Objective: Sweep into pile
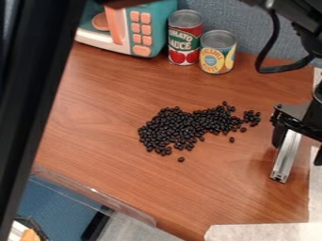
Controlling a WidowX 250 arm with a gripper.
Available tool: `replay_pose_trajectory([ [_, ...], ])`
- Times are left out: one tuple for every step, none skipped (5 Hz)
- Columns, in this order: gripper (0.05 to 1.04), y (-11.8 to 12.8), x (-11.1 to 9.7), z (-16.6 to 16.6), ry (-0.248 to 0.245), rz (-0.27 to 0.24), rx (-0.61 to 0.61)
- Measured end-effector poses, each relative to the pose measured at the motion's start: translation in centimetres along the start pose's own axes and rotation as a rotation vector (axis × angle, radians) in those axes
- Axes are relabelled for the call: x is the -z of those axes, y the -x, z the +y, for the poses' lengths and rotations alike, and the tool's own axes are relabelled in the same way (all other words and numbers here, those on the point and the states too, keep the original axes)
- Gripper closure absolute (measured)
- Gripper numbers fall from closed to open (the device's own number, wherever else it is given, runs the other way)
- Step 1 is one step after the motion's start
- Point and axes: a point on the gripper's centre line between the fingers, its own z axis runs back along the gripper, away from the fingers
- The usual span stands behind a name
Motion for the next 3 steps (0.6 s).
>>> replay_pose_trajectory([
  [0.109, 0.5, 0.0, -0.1, 0.005, 0.032, -0.028],
  [0.233, 0.2, 0.1, 0.5, 0.022, 0.038, -0.067],
  [0.279, 0.2, 0.9, 1.1, 0.030, 0.064, -0.088],
])
